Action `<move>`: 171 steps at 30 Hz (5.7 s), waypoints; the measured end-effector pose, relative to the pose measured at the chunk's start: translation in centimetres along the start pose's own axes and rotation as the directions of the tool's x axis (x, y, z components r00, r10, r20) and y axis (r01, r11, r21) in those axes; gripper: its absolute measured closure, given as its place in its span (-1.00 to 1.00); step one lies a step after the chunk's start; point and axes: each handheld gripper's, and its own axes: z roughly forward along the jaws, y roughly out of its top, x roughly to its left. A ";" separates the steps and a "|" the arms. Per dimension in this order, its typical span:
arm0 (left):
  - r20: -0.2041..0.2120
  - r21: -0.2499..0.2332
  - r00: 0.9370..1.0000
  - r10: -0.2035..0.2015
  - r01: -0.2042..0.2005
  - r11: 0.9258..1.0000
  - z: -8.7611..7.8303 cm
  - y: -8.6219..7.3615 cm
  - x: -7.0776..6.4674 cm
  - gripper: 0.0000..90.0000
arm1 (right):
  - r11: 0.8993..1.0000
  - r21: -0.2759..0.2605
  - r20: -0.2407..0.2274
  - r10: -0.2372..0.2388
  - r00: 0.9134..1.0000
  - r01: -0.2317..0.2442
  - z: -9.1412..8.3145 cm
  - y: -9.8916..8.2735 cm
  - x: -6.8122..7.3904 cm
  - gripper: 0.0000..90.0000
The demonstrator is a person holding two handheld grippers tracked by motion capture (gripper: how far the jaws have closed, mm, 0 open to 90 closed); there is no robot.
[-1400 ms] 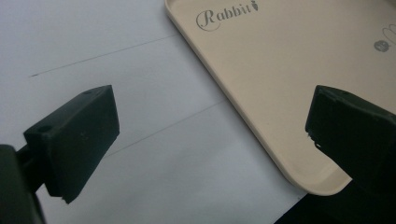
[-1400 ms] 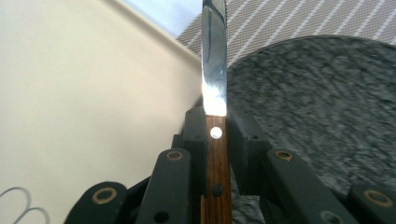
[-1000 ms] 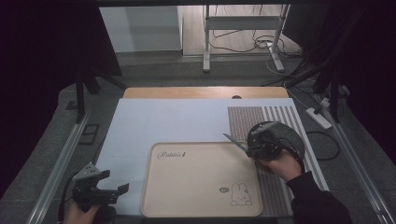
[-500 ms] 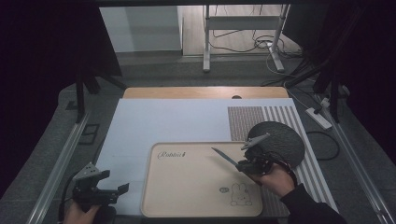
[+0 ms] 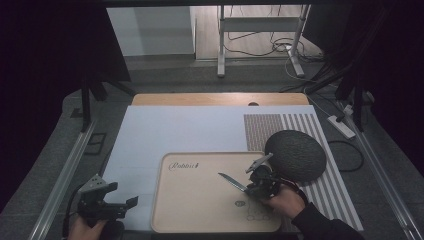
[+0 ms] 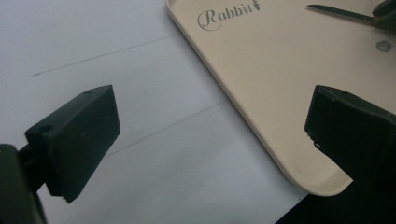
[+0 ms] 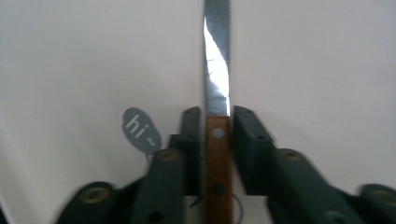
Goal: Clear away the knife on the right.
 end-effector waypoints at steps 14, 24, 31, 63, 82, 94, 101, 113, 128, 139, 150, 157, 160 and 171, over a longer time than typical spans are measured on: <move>0.003 0.002 1.000 0.000 0.000 1.000 0.0 0.0 0.0 -0.92 | 0.984 0.038 -0.030 -0.175 0.984 0.176 0.8 2.3 1.8 0.98; 0.007 0.002 1.000 0.002 -0.002 1.000 0.0 0.0 0.0 -0.92 | 0.997 0.041 -0.028 -0.071 0.997 0.072 0.3 0.8 -0.9 0.98; 0.008 0.003 1.000 0.003 -0.003 1.000 0.1 0.0 0.0 -0.92 | 0.999 0.031 0.008 0.025 1.000 -0.025 -0.7 -0.5 -3.3 0.98; 0.004 0.007 1.000 0.009 -0.009 1.000 0.1 0.1 0.0 -0.91 | 0.994 -0.103 0.028 0.050 0.998 -0.047 -3.0 -0.9 -3.3 -0.23; 0.002 0.009 1.000 0.010 -0.010 1.000 0.2 0.1 -0.1 -0.92 | 0.981 -0.192 0.088 0.034 0.996 -0.017 -4.4 -1.3 -2.8 -0.83; 0.002 0.008 1.000 0.009 -0.009 1.000 0.1 0.1 -0.1 -0.92 | 0.976 -0.218 0.152 0.062 0.986 -0.028 -5.1 -2.8 -3.1 -1.00; 0.003 0.007 1.000 0.008 -0.008 1.000 0.1 0.1 0.0 -0.92 | 0.971 -0.236 0.168 0.091 0.982 -0.049 -5.7 -3.8 -3.4 -1.00; 0.003 0.007 1.000 0.006 -0.006 1.000 0.1 0.1 0.0 -0.92 | 0.962 -0.259 0.175 0.134 0.975 -0.085 -6.4 -5.3 -4.1 -1.00; 0.005 0.001 1.000 0.001 -0.001 1.000 0.0 0.0 0.0 -0.92 | 0.947 -0.297 0.190 0.185 0.964 -0.123 -7.8 -7.3 -4.2 -1.00; 0.009 -0.004 1.000 -0.004 0.004 1.000 0.0 0.0 0.1 -0.93 | 0.935 -0.322 0.201 0.221 0.954 -0.149 -8.5 -8.8 -4.1 -1.00; 0.007 -0.007 1.000 -0.005 0.005 1.000 0.0 0.0 0.1 -0.93 | 0.917 -0.344 0.199 0.283 0.938 -0.204 -9.2 -10.8 -4.4 -1.00; 0.006 -0.007 1.000 -0.005 0.005 1.000 -0.1 0.0 0.1 -0.94 | 0.908 -0.352 0.198 0.309 0.930 -0.227 -9.5 -11.8 -4.4 -1.00; 0.006 -0.007 1.000 -0.005 0.005 1.000 -0.1 0.0 0.1 -0.94 | 0.903 -0.361 0.196 0.319 0.927 -0.235 -9.7 -12.0 -4.4 -1.00; 0.004 -0.009 1.000 -0.005 0.005 1.000 -0.1 0.0 0.1 -0.94 | 0.893 -0.366 0.207 0.352 0.913 -0.261 -10.3 -12.8 -4.2 -1.00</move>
